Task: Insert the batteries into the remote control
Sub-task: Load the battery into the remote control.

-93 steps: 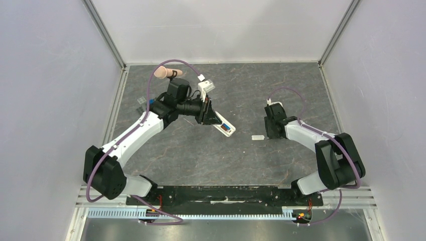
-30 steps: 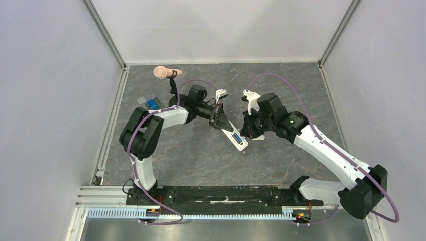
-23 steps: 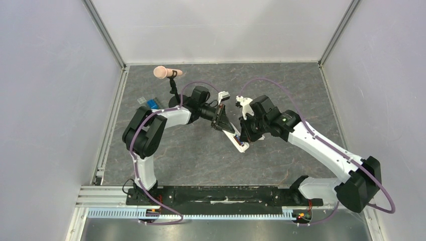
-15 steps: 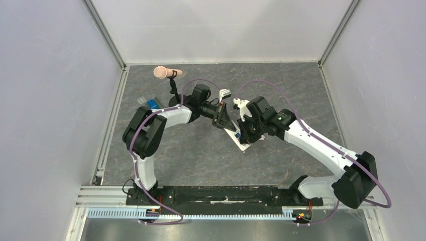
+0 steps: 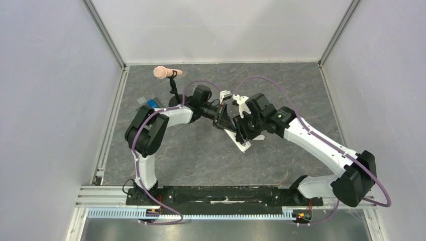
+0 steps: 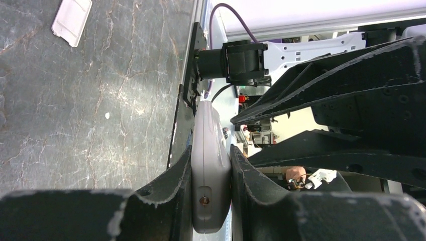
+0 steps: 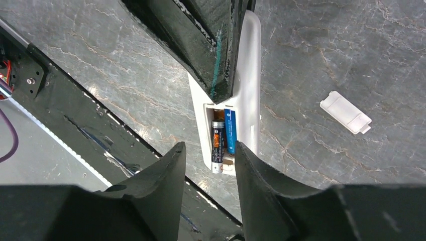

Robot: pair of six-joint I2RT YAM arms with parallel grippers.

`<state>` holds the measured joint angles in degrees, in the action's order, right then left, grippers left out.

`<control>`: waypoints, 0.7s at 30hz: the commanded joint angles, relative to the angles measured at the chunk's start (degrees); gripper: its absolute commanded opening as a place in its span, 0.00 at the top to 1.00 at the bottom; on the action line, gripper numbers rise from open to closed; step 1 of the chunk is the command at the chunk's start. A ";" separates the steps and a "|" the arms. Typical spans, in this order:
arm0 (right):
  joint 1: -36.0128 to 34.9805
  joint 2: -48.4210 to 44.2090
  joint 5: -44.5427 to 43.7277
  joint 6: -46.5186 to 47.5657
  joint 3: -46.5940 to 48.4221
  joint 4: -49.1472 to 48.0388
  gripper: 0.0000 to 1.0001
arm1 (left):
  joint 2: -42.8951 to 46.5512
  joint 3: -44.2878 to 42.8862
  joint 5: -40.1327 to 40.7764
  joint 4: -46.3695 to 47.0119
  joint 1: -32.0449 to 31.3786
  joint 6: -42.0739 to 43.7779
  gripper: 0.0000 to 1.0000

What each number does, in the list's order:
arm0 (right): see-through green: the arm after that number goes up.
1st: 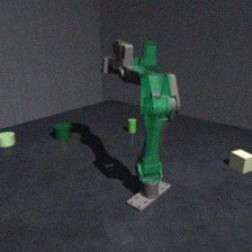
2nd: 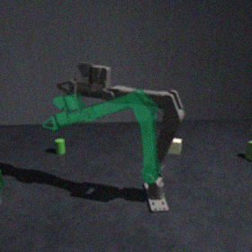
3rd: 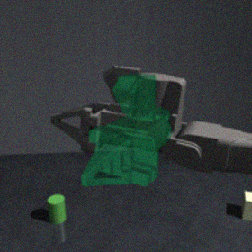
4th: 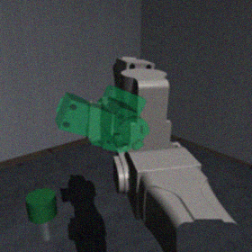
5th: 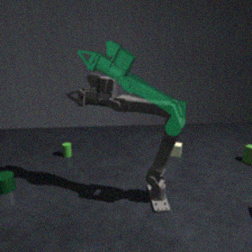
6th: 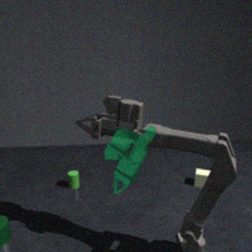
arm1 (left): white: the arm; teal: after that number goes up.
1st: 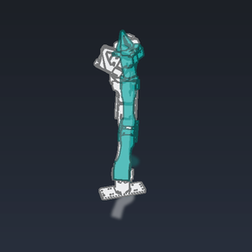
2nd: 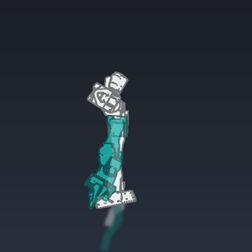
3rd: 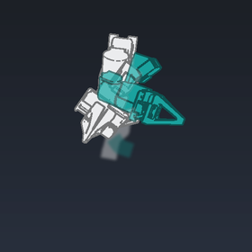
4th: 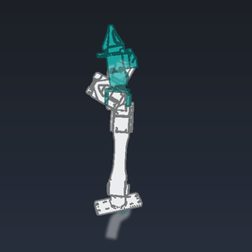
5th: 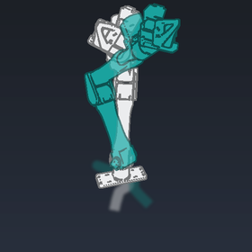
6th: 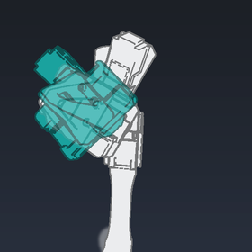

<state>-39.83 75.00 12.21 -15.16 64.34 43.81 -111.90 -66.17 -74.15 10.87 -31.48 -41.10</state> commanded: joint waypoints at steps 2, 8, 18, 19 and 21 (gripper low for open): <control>0.30 -2.41 -0.50 -1.85 3.55 -0.32 0.56 | -0.42 -2.47 -2.51 2.64 -0.25 -0.73 0.98; 4.73 -9.15 -4.62 -8.92 1.62 -1.61 0.43 | 0.43 1.08 -1.81 21.39 0.01 -14.77 0.98; 7.40 -24.53 -8.86 -28.76 -12.16 -17.40 0.26 | -4.90 3.70 4.01 78.30 0.39 -63.67 0.98; 7.40 -25.33 -9.34 -29.99 -12.90 -18.05 0.24 | -4.48 3.61 4.34 78.25 0.40 -63.91 0.98; 7.40 -27.19 -10.93 -31.80 -13.57 -18.41 0.23 | -3.61 3.46 4.57 78.25 0.37 -64.38 0.98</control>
<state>-32.62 50.37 4.84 -38.89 52.51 31.22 -118.15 -62.11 -71.59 77.06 -31.31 -96.01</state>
